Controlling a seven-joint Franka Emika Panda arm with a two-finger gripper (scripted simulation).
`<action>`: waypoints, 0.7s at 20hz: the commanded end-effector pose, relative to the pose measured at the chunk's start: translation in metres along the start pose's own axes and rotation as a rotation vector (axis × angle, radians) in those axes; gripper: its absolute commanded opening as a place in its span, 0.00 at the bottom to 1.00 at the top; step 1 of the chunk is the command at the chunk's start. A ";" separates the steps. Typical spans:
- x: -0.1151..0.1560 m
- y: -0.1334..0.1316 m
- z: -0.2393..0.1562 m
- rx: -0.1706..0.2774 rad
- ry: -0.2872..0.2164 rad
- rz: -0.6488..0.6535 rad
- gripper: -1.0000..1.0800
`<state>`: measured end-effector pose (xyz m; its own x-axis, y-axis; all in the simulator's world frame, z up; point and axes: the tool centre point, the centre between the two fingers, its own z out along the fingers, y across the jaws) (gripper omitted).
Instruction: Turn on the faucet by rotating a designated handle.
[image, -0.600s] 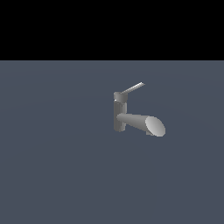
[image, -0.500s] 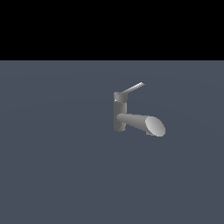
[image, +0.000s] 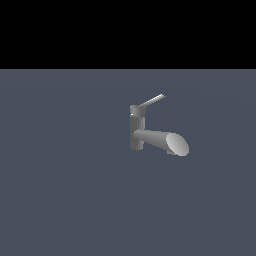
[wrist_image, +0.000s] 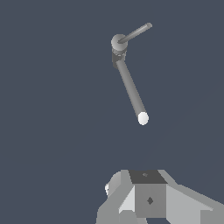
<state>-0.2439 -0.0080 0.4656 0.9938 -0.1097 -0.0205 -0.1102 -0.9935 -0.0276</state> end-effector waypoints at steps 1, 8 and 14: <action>0.008 -0.004 0.007 0.000 0.000 0.032 0.00; 0.043 -0.017 0.038 0.000 0.004 0.165 0.00; 0.084 -0.027 0.072 0.001 0.008 0.314 0.00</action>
<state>-0.1693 0.0103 0.4016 0.9267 -0.3753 -0.0209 -0.3757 -0.9265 -0.0218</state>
